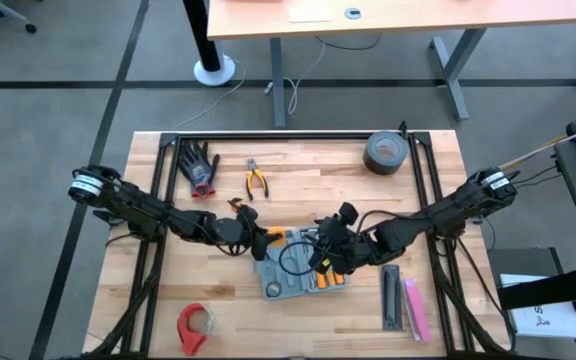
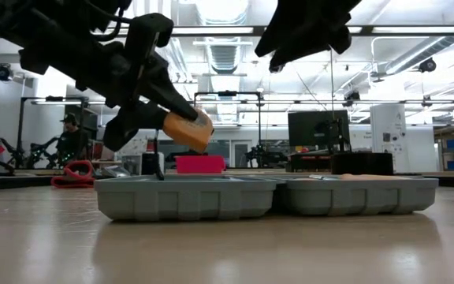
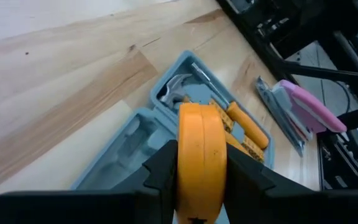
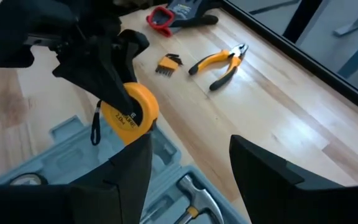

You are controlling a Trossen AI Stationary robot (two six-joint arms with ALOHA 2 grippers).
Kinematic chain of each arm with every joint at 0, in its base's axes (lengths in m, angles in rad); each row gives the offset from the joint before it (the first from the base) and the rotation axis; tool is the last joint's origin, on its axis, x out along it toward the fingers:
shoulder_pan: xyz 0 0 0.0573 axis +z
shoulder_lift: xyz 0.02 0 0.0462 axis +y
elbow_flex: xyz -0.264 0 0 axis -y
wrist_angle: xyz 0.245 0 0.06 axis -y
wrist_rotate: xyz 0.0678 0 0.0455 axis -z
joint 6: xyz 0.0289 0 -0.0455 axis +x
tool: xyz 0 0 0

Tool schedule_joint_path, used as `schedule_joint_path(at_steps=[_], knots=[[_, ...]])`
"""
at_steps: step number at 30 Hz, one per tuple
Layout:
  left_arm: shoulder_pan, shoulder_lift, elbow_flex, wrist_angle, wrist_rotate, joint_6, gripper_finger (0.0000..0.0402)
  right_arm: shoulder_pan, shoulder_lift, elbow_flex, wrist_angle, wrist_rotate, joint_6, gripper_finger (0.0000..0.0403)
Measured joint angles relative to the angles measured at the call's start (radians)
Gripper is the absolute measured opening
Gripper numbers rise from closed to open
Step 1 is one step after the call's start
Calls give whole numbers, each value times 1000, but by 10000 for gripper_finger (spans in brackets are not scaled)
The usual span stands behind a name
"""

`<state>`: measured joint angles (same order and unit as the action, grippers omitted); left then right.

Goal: Prefit tool cases
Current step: Put the tape measure into the gray tool box

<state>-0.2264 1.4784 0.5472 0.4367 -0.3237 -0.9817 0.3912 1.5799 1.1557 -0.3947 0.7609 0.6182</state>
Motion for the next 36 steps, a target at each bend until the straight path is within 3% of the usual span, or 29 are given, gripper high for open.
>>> schedule_joint_path(at_steps=[13, 22, 27, 33, 36], knots=[[-6, 0, 0, -41, -14, -6, 95, 2, 0, 0, 11, 2, 3, 194], [-6, 0, 0, 150, -58, 126, 95, 6, 0, 0, 12, 0, 13, 195], [-15, 0, 0, 172, -95, 217, 94, 7, 0, 0, 12, 0, 18, 195], [-17, 89, 0, 200, -121, 224, 96, 10, 0, 0, 12, 0, 18, 195], [-19, 171, 0, 306, -94, 204, 96, 10, 0, 0, 12, 0, 18, 194]])
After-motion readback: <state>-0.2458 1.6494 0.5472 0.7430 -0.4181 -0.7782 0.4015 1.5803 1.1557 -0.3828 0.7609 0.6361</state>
